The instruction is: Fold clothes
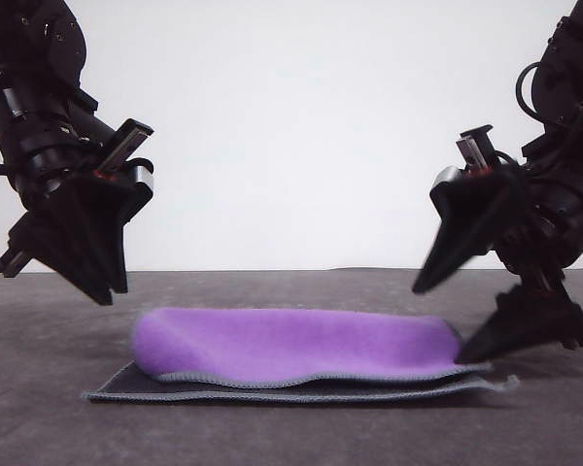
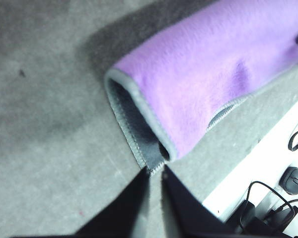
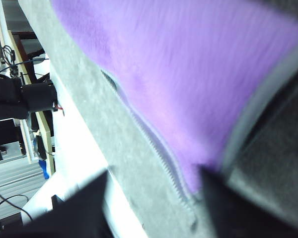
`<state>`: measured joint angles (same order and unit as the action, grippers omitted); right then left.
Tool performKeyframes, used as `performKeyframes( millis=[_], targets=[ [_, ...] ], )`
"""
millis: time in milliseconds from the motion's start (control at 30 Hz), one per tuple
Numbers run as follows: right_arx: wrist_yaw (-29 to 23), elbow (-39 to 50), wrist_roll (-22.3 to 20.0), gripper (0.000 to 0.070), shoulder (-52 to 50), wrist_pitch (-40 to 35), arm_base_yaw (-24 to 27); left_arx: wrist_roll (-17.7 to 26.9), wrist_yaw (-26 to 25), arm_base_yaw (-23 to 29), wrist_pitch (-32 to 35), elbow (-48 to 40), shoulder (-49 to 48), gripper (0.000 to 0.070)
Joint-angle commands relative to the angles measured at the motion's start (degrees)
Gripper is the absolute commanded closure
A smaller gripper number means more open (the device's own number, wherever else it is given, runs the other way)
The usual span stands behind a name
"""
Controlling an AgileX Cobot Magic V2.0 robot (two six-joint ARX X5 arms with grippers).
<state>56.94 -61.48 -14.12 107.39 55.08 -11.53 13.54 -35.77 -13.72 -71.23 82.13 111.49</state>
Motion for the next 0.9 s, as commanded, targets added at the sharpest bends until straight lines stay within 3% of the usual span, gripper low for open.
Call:
performKeyframes(
  millis=[0, 33, 100, 367, 633, 733, 867],
  targets=[
    [0.4, -1.3, -1.7, 0.0158, 0.4, 0.5, 0.1, 0.8, -0.3, -0.1, -0.5, 1.2, 1.1, 0.0385],
    [0.5, -1.5, -1.8, 0.0154, 0.4, 0.5, 0.1, 0.8, -0.3, -0.1, -0.7, 1.2, 1.1, 0.0327],
    [0.6, -1.9, -2.0, 0.0154, 0.4, 0.6, 0.1, 0.8, -0.3, -0.1, -1.1, 1.2, 1.1, 0.0299],
    [0.7, -4.0, -2.8, 0.0155, -1.8, 1.0, 0.5, 0.6, -0.3, 0.0, -0.8, 1.2, 0.4, 0.03],
    [-0.4, -5.0, -2.7, 0.0155, -11.8, 1.1, 4.0, -1.9, 0.5, 0.7, 3.4, 1.4, -6.1, 0.03],
    [-2.0, -5.0, -2.0, 0.0155, -17.3, 1.1, 5.9, -4.7, 4.7, 1.3, 5.9, 1.4, -10.0, 0.03],
    [-8.2, -5.0, 0.0, 0.0155, -24.4, 1.1, 7.6, -7.8, 11.0, 2.1, 8.8, 1.4, -14.9, 0.03]
  ],
)
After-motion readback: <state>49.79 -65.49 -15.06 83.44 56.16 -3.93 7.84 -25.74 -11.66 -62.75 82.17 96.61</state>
